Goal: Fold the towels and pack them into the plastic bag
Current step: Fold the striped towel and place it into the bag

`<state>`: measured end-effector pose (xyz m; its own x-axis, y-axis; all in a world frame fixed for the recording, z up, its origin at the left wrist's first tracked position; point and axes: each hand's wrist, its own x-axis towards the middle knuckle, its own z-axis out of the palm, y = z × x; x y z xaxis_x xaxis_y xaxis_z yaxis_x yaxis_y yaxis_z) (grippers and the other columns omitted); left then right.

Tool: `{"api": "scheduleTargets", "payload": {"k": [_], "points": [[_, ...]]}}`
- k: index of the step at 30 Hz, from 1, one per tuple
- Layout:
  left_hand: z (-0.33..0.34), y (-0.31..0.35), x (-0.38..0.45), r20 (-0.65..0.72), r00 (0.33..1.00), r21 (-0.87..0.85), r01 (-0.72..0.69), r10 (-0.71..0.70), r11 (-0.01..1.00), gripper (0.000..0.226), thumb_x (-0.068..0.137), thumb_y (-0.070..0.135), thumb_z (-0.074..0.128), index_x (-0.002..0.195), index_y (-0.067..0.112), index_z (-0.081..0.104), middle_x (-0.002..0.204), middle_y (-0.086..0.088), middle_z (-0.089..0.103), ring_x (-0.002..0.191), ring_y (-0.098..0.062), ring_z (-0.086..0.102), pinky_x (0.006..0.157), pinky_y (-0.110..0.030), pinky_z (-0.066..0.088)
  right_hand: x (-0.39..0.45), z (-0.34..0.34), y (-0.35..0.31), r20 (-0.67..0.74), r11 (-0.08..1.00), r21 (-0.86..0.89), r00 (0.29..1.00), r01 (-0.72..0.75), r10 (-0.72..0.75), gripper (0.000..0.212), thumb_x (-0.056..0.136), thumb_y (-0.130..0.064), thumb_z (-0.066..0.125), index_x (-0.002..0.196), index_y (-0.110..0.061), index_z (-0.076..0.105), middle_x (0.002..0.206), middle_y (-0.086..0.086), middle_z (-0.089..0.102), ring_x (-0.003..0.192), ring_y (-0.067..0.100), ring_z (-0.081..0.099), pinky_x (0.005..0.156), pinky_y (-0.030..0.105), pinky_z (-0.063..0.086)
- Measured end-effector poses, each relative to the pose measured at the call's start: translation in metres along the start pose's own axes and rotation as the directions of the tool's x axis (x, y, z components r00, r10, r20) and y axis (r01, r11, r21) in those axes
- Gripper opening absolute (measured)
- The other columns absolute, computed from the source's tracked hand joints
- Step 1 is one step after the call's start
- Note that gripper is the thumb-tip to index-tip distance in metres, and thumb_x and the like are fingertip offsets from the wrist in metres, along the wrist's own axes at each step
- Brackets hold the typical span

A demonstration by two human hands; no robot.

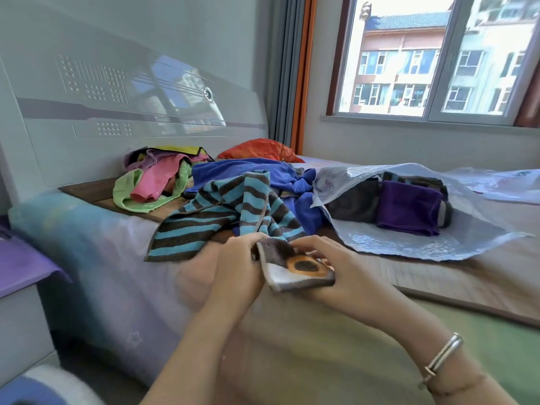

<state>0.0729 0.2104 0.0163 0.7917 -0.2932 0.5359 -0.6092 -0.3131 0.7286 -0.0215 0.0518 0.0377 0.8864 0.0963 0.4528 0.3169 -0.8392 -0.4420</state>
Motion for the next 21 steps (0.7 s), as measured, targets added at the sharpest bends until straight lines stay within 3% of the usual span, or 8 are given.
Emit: {"api": "scheduleTargets", "payload": {"k": [2,4,6,10,12,16,18,21], "points": [[0.007,-0.002,0.003,0.025,0.994,0.026,-0.104,0.104,0.994,0.011,0.08,0.03,0.06,0.071,0.032,0.066,0.073,0.01,0.064,0.084,-0.017,0.058,0.073,-0.026,0.047,-0.001,-0.004,-0.002,-0.122,0.995,0.088,0.991,-0.038,0.049,0.012,0.092,-0.019,0.062,0.095,-0.031,0.063,0.084,-0.011,0.066,0.079,-0.004,0.06,0.069,0.022,0.046],[0.015,-0.004,0.005,0.056,0.983,0.058,-0.177,0.173,0.983,0.019,0.08,0.043,0.059,0.084,0.028,0.07,0.086,0.01,0.063,0.095,-0.019,0.054,0.085,-0.034,0.046,-0.003,-0.012,0.001,-0.263,0.981,0.159,0.953,-0.115,0.154,0.027,0.097,-0.013,0.053,0.078,-0.032,0.059,0.07,-0.015,0.064,0.068,-0.008,0.057,0.061,0.013,0.041],[0.022,-0.009,0.006,0.123,0.961,0.133,-0.263,0.248,0.955,0.031,0.079,0.049,0.059,0.093,0.025,0.072,0.099,0.013,0.064,0.104,-0.017,0.053,0.093,-0.036,0.042,-0.006,-0.021,0.004,-0.293,0.948,0.264,0.922,-0.178,0.255,0.031,0.098,-0.01,0.048,0.08,-0.032,0.058,0.073,-0.016,0.064,0.069,-0.013,0.058,0.062,0.006,0.042],[0.03,-0.016,0.01,0.272,0.906,0.385,-0.412,0.325,0.826,0.014,0.078,0.035,0.065,0.091,0.03,0.065,0.107,0.021,0.062,0.122,-0.012,0.046,0.11,-0.044,0.027,-0.017,-0.035,0.01,-0.174,0.773,0.553,0.864,-0.312,0.473,0.018,0.097,-0.01,0.047,0.091,-0.011,0.064,0.082,-0.003,0.068,0.067,-0.003,0.063,0.062,0.012,0.051],[0.034,-0.016,0.012,0.319,0.889,0.427,-0.445,0.33,0.787,0.014,0.081,0.029,0.066,0.094,0.032,0.062,0.112,0.021,0.059,0.133,-0.011,0.036,0.117,-0.04,0.015,-0.027,-0.043,0.014,-0.045,0.679,0.64,0.864,-0.361,0.502,0.012,0.094,-0.018,0.056,0.096,-0.015,0.067,0.087,-0.002,0.073,0.076,0.004,0.069,0.07,0.021,0.054],[0.044,-0.012,0.016,0.3,0.879,0.464,-0.473,0.37,0.749,0.012,0.082,0.03,0.069,0.093,0.029,0.064,0.116,0.019,0.06,0.137,-0.015,0.034,0.116,-0.038,0.007,-0.046,-0.058,0.02,0.041,0.763,0.485,0.883,-0.427,0.467,0.025,0.079,-0.019,0.077,0.101,-0.025,0.067,0.094,-0.01,0.075,0.084,0.003,0.07,0.067,0.016,0.053],[0.046,-0.012,0.019,0.271,0.895,0.509,-0.445,0.353,0.737,0.014,0.08,0.024,0.069,0.092,0.027,0.064,0.114,0.017,0.062,0.136,-0.018,0.037,0.116,-0.045,0.009,-0.052,-0.066,0.034,-0.124,0.76,0.444,0.807,-0.475,0.577,0.021,0.078,-0.014,0.079,0.092,-0.024,0.067,0.091,-0.004,0.075,0.08,0.009,0.07,0.07,0.022,0.054],[0.047,-0.01,0.024,0.213,0.917,0.557,-0.397,0.337,0.73,0.019,0.077,0.019,0.069,0.095,0.025,0.067,0.104,0.01,0.067,0.126,-0.022,0.046,0.115,-0.048,0.012,-0.06,-0.084,0.064,-0.356,0.651,0.548,0.557,-0.526,0.75,0.011,0.081,-0.018,0.075,0.082,-0.022,0.065,0.091,0.003,0.071,0.087,0.023,0.067,0.086,0.04,0.054]]}}
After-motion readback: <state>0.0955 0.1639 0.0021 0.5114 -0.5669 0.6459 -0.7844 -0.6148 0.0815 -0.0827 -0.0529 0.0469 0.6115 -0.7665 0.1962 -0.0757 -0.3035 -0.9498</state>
